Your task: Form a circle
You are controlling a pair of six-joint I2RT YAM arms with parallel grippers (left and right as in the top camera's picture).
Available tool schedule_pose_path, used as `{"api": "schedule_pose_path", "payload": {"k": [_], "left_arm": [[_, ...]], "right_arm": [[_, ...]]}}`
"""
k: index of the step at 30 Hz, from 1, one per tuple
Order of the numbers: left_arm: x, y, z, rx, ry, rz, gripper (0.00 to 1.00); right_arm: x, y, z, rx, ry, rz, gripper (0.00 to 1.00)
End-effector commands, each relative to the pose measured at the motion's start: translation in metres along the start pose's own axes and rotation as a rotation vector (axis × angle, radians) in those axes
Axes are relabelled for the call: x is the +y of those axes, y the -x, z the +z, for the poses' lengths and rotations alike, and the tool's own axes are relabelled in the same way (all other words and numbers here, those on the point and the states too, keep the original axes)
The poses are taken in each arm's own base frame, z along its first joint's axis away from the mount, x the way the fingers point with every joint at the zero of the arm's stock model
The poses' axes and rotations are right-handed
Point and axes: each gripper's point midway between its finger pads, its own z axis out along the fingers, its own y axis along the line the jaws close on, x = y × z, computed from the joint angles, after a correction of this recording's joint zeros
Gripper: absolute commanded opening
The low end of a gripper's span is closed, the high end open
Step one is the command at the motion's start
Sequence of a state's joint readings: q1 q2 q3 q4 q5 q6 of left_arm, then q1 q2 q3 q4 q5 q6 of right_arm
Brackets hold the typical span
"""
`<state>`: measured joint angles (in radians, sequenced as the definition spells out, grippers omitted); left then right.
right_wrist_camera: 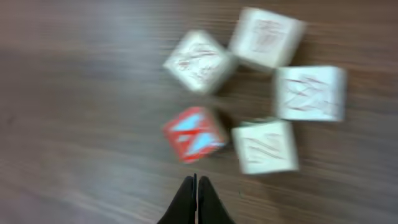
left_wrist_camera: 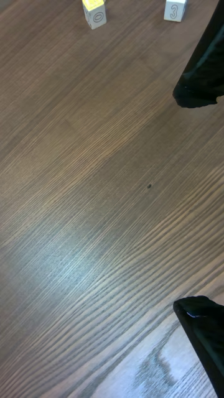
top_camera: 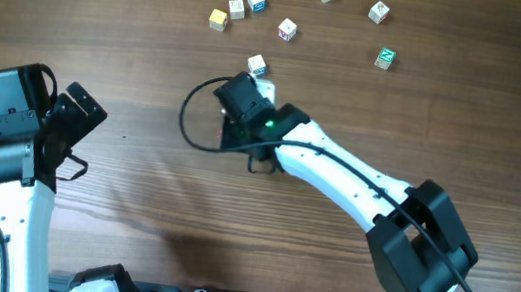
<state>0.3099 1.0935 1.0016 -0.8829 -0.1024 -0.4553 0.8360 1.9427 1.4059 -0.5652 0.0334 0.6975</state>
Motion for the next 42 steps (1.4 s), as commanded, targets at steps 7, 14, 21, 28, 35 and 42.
{"api": "schedule_pose_path", "payload": {"k": [7,14,21,28,35,42], "left_arm": [[0.000,0.000,0.000,0.001,-0.006,-0.013,1.00],[0.000,0.000,0.000,0.001,-0.006,-0.013,1.00],[0.000,0.000,0.000,0.001,-0.006,-0.014,1.00],[0.000,0.000,0.000,0.001,-0.006,-0.014,1.00],[0.000,0.000,0.000,0.001,-0.006,-0.014,1.00],[0.000,0.000,0.000,0.001,-0.006,-0.014,1.00]], "right_arm": [[0.043,-0.013,0.037,-0.008,0.147,-0.308,0.04],[0.037,-0.021,0.053,0.016,0.127,-0.351,0.04],[0.023,-0.018,0.055,0.002,0.054,-0.370,0.05],[0.015,-0.012,0.055,-0.022,0.003,-0.372,0.04],[0.012,-0.013,0.060,-0.023,-0.013,-0.396,0.04],[0.010,-0.015,0.060,-0.013,-0.020,-0.398,0.04]]}}
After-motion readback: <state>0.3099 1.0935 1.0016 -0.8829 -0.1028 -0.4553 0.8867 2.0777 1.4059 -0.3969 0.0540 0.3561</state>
